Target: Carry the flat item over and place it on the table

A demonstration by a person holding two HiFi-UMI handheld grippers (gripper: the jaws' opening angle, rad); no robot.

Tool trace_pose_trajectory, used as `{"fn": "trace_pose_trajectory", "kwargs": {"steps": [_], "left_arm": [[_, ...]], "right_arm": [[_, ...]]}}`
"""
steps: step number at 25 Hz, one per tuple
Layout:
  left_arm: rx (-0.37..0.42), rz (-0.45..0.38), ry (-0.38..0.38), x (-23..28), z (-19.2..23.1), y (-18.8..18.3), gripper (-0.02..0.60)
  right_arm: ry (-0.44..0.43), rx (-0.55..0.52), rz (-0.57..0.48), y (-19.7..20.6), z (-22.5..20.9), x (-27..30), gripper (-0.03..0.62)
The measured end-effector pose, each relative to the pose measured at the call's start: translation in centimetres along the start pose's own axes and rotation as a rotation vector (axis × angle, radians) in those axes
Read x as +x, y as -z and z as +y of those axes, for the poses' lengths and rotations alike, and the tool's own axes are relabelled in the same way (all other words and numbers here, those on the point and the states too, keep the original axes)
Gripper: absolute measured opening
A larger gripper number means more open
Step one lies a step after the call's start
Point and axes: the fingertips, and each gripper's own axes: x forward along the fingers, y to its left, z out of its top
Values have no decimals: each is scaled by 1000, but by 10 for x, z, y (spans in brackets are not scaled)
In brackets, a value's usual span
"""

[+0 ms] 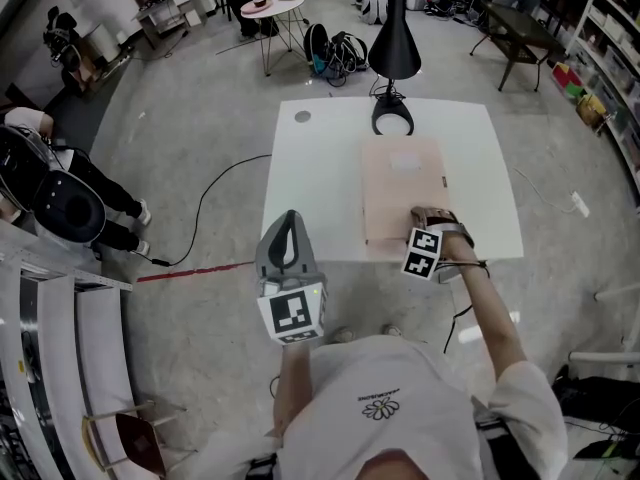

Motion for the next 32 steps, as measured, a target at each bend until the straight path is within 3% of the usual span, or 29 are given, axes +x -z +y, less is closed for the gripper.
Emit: {"fn": "trace_pose_trajectory", "kwargs": {"steps": [6, 11, 16, 21, 26, 29, 30, 31, 32], "left_arm": [[-10, -37, 25, 8, -7, -10, 15], [-4, -42, 50, 8, -16, -14, 15], [0, -54, 51, 6, -15, -21, 15], [8, -58, 42, 1, -11, -25, 15], [12, -58, 28, -3, -9, -27, 15], [12, -58, 21, -5, -7, -28, 15], [12, -57, 19, -5, -6, -27, 15], [13, -55, 19, -7, -5, -26, 15], [16, -52, 19, -8, -5, -25, 15]], "right_arm": [[66, 38, -41, -6, -23, -33, 351], [185, 137, -187, -24, -70, -96, 351], [380, 321, -442, -51, -139, -187, 351], [623, 580, -791, -60, -189, -284, 351], [724, 887, -1082, -43, -206, -335, 351], [768, 1016, -1189, -32, -206, -346, 350], [800, 1053, -1210, -27, -204, -348, 341], [836, 1085, -1227, -23, -201, -351, 240], [869, 1109, -1241, -19, -198, -353, 82]]}}
